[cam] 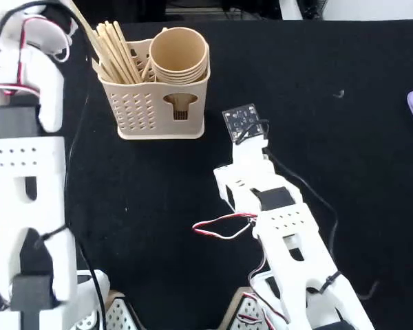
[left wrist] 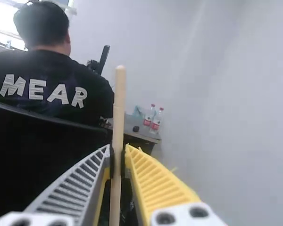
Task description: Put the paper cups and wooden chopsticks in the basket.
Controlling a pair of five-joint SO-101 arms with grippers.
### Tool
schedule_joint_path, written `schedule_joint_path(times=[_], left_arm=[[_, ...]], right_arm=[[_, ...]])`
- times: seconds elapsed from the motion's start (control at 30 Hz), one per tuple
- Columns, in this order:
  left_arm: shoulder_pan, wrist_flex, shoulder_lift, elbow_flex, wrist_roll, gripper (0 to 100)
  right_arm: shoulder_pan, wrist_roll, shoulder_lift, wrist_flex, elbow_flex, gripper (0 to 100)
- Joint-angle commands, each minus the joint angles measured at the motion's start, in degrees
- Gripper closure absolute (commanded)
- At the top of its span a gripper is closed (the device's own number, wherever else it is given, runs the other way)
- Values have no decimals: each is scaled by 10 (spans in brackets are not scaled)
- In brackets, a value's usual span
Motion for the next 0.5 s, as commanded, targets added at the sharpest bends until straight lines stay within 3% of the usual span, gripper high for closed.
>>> schedule_joint_path(times=[0.0, 0.13, 0.37, 0.47], left_arm=[[29, -10, 6, -28, -4, 971], [58, -9, 23, -21, -15, 971], [95, -9, 31, 29, -172, 971], [92, -9, 31, 34, -188, 970]], right_arm=[[7, 3, -19, -15, -2, 815], [7, 3, -20, -15, -2, 815], [7, 3, -21, -15, -2, 815], [6, 3, -21, -15, -3, 815]])
